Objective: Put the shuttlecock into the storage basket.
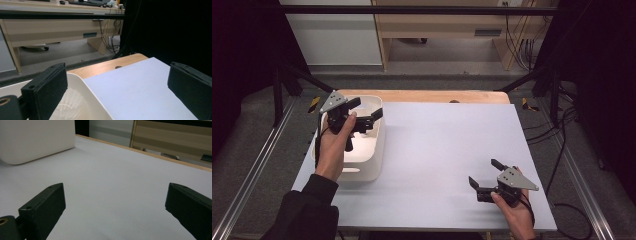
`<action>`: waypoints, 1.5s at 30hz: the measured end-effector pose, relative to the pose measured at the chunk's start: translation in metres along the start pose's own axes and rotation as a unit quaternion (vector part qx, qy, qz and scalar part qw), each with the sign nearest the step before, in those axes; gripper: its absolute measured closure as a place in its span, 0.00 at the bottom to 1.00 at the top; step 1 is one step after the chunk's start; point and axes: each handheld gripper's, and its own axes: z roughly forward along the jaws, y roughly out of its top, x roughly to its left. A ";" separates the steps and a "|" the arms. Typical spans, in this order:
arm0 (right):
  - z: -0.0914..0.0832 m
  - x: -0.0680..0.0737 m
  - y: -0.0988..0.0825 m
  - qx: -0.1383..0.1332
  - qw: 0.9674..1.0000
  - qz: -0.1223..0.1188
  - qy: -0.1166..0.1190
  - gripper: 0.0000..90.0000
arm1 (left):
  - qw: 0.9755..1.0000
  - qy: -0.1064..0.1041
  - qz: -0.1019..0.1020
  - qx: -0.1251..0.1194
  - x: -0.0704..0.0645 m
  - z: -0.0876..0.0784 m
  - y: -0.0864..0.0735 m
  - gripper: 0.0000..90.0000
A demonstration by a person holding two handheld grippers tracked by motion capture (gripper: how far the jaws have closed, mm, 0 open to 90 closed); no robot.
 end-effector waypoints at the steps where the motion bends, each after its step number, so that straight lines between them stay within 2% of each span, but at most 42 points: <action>1: 0.000 0.000 0.000 -0.001 1.000 0.000 0.000 0.03 | 1.000 -0.002 0.002 0.000 -0.002 0.000 0.000 0.03; 15: 0.000 0.000 0.000 0.002 1.000 -0.002 0.000 0.03 | 1.000 -0.025 0.007 -0.018 -0.022 0.002 0.004 0.03; 23: 0.000 -0.001 0.000 0.001 1.000 0.001 -0.001 0.03 | 0.999 -0.034 0.021 -0.014 -0.034 0.006 0.005 0.03; 28: 0.000 -0.001 0.000 0.001 1.000 0.001 -0.001 0.03 | 0.999 -0.046 0.026 -0.012 -0.045 0.010 0.003 0.03; 45: 0.000 -0.001 0.000 0.001 1.000 0.000 -0.001 0.03 | 0.996 -0.084 0.030 -0.009 -0.076 0.021 -0.004 0.03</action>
